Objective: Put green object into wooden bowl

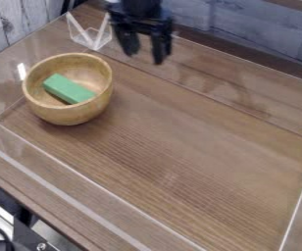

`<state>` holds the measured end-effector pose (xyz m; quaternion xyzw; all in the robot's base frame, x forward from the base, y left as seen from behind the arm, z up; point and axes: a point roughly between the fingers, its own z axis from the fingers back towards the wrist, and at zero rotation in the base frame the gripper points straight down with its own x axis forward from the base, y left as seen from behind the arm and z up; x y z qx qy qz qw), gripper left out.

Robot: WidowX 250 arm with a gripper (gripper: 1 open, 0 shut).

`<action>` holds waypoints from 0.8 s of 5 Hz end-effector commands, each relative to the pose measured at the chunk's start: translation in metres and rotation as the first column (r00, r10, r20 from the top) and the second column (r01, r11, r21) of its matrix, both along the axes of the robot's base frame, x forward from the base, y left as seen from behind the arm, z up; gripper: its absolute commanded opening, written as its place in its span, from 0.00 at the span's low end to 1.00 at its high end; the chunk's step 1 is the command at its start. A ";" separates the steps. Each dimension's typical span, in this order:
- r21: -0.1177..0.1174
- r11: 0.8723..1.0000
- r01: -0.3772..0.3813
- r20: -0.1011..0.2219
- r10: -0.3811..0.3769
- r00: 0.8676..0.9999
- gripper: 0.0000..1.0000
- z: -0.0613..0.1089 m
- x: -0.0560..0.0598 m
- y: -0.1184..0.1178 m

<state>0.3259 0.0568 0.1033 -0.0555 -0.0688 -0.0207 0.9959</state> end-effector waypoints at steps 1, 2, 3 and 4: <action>0.013 0.992 -0.129 0.080 0.128 0.989 1.00 0.036 0.009 -0.004; 0.011 0.983 -0.185 0.096 0.184 0.978 1.00 0.047 0.016 -0.002; 0.020 0.981 -0.194 0.093 0.191 0.977 1.00 0.038 0.015 -0.008; 0.033 0.981 -0.191 0.090 0.188 0.978 1.00 0.030 0.012 -0.013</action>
